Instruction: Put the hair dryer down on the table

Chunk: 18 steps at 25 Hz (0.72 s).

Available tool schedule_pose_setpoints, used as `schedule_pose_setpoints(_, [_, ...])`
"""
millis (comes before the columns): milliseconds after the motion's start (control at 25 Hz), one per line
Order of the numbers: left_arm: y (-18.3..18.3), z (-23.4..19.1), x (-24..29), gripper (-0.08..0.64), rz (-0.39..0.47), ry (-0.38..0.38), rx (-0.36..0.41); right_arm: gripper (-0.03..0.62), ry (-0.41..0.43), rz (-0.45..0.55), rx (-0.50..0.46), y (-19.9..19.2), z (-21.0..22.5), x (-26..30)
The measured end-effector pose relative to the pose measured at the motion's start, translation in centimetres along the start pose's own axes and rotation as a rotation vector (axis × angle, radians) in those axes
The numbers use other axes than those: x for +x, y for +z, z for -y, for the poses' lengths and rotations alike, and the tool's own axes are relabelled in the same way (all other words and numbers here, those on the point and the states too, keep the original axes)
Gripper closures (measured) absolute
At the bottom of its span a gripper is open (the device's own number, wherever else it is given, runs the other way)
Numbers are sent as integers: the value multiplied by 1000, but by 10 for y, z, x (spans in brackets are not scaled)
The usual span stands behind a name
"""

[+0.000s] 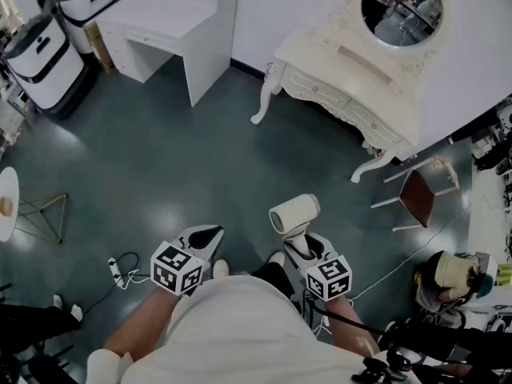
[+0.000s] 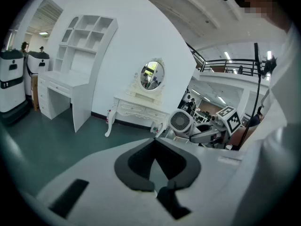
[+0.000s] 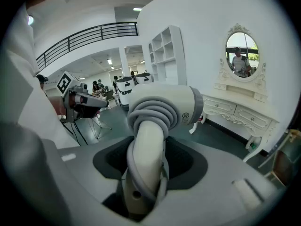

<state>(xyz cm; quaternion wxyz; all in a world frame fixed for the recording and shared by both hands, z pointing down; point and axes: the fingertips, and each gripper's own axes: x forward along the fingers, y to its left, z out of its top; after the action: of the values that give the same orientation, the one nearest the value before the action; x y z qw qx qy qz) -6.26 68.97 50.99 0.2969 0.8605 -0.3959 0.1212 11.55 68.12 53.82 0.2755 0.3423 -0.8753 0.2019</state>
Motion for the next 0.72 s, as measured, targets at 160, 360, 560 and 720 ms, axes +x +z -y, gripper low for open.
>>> schedule_pose_setpoints(160, [-2,-19,-2,561,-1,6,-23,380,5,-6,2,10,-6,14])
schedule_pose_setpoints(360, [23,-42,22,561,3,-5,-33,380,6,-32,14,28,17,35])
schedule_pose_setpoints(560, [61,-70,75,561,-13,-4,-15,380,22,-31,18,54,74,74])
schedule_pose_setpoints(720, [115,-92,118,561,-22,20,14,380,37,-5,5,92,129,106])
